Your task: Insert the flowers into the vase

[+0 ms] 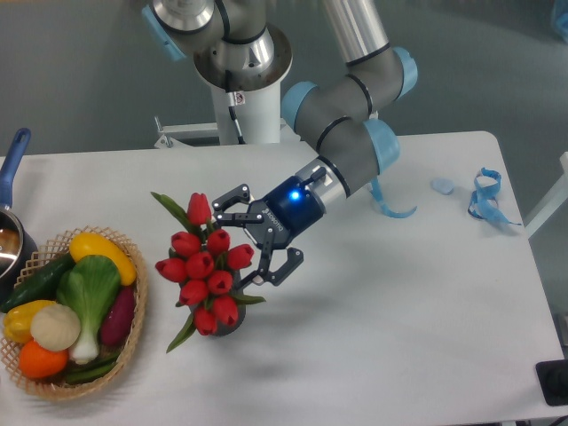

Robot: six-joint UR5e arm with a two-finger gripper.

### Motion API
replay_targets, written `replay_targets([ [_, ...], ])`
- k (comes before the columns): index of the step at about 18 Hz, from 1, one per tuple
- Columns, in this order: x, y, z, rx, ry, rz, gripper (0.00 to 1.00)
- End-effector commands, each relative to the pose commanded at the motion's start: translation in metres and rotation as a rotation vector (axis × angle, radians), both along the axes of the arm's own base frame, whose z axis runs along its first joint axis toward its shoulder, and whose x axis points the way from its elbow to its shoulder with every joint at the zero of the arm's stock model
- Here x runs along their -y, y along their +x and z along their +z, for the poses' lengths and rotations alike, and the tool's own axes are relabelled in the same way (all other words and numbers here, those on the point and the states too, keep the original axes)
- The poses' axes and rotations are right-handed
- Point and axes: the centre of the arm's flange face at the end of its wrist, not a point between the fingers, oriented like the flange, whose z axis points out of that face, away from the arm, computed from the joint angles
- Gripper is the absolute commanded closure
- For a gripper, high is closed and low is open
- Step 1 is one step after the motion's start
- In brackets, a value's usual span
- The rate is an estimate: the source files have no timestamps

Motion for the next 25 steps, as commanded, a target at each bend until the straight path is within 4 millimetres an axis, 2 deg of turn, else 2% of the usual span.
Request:
replay_targets([
  [7, 0.02, 0.009, 0.029, -0.165, -0.144, 0.06, 0.0],
  [10, 0.046, -0.011, 0.043, -0.287, -0.264, 0.149, 0.0],
  [13, 0.077, -0.024, 0.08, -0.397, -0.318, 0.246, 0.0],
  [16, 0.116, -0.036, 0.117, -0.491, -0.367, 0.358, 0.0],
  [18, 0.118, -0.047, 0.145, -0.542, -0.366, 0.39, 0.0],
  [19, 0.122, -0.056, 0.164, -0.587, -0.392, 0.422, 0.0],
  [20, 0.129, -0.063, 0.175, -0.611, -0.462, 0.448, 0.0],
  [22, 0.14, -0.073, 0.186, -0.66, -0.602, 0.434, 0.0],
  [25, 0.156, -0.071, 0.19, -0.79, -0.724, 0.281, 0.0],
])
